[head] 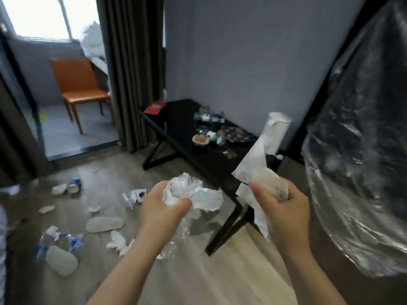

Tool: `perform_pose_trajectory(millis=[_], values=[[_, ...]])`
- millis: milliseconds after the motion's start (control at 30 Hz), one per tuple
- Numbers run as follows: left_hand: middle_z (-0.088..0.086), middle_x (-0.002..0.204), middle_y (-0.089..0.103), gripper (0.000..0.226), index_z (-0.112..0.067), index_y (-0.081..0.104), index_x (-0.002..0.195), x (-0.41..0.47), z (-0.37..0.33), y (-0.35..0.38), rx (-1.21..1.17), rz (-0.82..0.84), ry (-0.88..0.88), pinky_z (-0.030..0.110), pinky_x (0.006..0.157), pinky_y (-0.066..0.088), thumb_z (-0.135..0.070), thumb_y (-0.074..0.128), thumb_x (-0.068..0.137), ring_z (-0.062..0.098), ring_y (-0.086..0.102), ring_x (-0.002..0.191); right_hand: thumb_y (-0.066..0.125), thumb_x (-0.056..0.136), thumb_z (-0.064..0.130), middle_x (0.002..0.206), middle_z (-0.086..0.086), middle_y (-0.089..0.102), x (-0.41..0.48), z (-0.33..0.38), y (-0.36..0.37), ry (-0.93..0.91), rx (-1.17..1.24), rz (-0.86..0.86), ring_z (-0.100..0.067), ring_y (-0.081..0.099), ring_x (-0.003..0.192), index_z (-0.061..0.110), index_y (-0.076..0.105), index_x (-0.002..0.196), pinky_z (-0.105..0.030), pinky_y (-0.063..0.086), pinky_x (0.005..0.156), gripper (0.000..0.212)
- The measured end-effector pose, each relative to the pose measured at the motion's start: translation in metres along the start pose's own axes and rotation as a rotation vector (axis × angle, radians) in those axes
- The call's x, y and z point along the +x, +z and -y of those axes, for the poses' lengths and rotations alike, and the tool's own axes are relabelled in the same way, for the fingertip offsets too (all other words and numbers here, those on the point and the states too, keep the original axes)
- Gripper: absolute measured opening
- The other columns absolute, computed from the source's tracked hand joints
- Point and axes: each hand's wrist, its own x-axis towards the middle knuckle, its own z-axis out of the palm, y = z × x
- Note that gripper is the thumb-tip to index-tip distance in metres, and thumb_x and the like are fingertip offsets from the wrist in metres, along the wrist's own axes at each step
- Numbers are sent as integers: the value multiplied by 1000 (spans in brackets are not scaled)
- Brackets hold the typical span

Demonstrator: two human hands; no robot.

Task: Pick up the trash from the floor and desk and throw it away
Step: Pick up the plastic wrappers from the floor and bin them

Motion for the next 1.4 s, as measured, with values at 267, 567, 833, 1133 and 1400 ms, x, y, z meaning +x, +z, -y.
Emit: perform_pose_trajectory(millis=[267,567,833,1133,1400], values=[[-13,75,68,21,-32,65,77,-82,-134,97,-36,418,258,20,58,43,-17,73,65,1,63,66,79,76,23,73,4,73,-47,126,-184,-143,-40,-427,-10,68,62,34,72,83,-19,51,50,15],[-9,76,72,21,-23,67,78,-262,-220,256,-212,854,389,24,62,51,-18,75,59,4,66,65,78,78,24,63,2,69,-160,185,-409,-254,-243,-870,-6,59,53,21,71,76,-16,45,47,8],[7,74,72,19,-12,69,81,-479,-249,390,-348,1261,326,23,57,51,0,76,68,14,66,62,79,74,35,69,-1,69,-302,213,-610,-218,-469,-1211,-9,60,58,25,69,78,-18,46,51,15],[3,73,74,27,-29,71,80,-649,-257,525,-360,1534,209,36,60,55,-6,79,68,22,71,67,77,75,40,74,4,71,-392,205,-766,-150,-584,-1463,-9,68,64,32,71,84,-16,48,49,13],[8,68,70,16,-19,69,79,-703,-246,682,-349,1665,129,40,54,50,-15,78,66,25,63,57,76,75,38,68,6,69,-364,151,-889,-79,-663,-1589,-4,65,59,30,70,77,-13,46,48,10]])
